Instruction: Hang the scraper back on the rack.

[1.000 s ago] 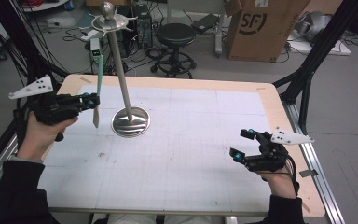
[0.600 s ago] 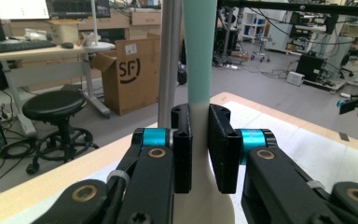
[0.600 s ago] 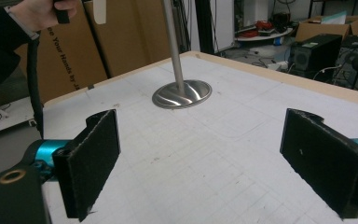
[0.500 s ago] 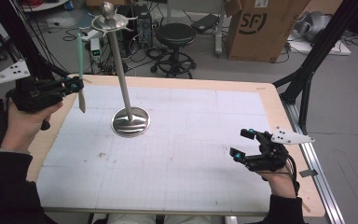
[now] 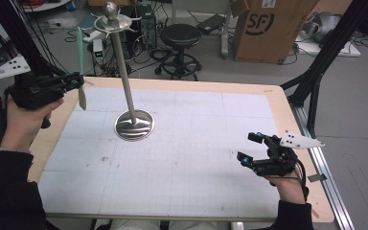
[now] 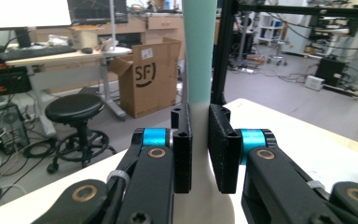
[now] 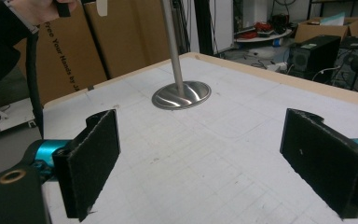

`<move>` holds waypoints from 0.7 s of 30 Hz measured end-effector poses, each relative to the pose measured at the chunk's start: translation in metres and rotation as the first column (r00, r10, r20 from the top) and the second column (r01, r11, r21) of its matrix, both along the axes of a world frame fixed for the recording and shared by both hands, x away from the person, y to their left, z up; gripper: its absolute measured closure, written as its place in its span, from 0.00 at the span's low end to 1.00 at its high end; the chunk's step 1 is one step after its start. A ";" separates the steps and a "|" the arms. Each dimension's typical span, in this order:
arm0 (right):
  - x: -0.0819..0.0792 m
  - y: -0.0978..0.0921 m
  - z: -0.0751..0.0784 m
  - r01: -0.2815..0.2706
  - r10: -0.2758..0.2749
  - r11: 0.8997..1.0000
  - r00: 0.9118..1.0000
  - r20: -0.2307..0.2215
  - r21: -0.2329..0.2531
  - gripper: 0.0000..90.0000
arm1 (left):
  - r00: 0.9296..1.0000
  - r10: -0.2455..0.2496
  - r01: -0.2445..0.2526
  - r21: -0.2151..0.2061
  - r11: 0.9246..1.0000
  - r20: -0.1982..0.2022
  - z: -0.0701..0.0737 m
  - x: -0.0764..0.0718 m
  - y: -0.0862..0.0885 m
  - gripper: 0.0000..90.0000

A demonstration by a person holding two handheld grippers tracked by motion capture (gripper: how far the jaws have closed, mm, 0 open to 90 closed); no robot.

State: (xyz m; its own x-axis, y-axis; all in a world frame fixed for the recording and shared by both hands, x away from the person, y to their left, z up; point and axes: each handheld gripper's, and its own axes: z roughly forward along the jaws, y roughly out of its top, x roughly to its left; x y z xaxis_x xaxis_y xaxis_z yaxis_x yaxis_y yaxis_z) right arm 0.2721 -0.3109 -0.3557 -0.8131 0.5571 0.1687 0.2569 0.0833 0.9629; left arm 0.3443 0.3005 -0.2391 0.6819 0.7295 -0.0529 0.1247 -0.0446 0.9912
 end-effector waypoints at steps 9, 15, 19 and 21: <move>-0.001 -0.001 0.000 0.001 -0.001 1.000 1.000 0.002 0.004 0.12 | 1.000 0.007 -0.007 -0.007 1.000 -0.004 -0.003 0.008 -0.007 0.89; -0.001 -0.003 0.000 0.005 -0.005 1.000 1.000 0.004 0.003 0.12 | 1.000 0.014 -0.014 -0.029 0.999 -0.001 -0.004 0.011 -0.002 0.89; -0.002 -0.003 0.000 0.005 -0.005 1.000 1.000 -0.001 0.004 0.12 | 1.000 0.007 -0.008 -0.052 0.999 -0.013 -0.004 0.013 0.002 0.89; -0.002 -0.003 -0.001 0.005 -0.005 1.000 1.000 0.000 0.002 0.12 | 1.000 0.005 -0.006 -0.053 0.999 -0.007 -0.004 0.012 0.000 0.89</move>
